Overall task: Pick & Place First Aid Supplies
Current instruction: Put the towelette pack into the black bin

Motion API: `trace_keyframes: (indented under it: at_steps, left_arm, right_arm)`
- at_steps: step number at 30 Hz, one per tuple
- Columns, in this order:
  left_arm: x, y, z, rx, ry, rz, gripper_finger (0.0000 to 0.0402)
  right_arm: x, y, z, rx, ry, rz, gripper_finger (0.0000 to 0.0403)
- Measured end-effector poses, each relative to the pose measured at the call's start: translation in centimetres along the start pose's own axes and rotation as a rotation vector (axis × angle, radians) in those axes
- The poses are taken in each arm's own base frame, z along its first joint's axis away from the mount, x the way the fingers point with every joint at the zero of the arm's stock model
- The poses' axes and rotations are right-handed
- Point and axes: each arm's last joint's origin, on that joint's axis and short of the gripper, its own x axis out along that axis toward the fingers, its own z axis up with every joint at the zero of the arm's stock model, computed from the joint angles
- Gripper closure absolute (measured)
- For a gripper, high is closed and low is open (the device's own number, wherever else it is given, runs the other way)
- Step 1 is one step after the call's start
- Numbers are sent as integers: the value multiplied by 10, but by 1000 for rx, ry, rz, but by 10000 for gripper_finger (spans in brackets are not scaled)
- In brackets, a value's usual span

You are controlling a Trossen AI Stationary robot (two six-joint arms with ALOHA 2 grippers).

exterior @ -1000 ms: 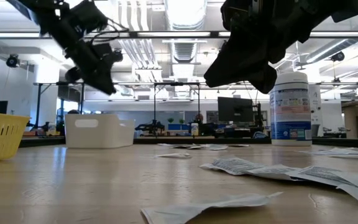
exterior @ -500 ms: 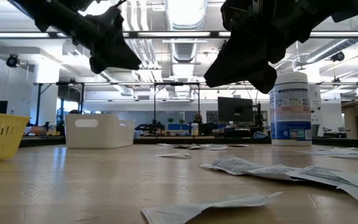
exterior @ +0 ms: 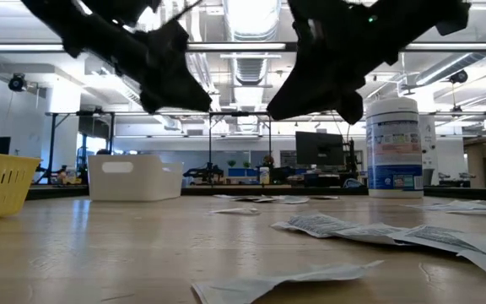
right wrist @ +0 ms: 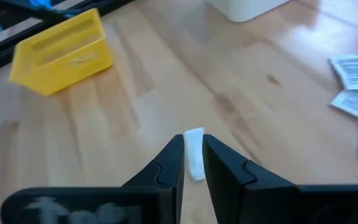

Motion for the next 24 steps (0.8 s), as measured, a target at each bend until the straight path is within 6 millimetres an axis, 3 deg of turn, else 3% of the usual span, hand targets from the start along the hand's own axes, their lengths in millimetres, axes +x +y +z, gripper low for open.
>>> trace_keyframes:
  at_steps: [12,24]
  left_arm:
    - [67,4,-5,146,105,185,303]
    - [103,20,-5,119,119,259,303]
  right_arm:
    - [12,-37,9,58,77,-184,346]
    - [15,-41,4,75,98,-207,346]
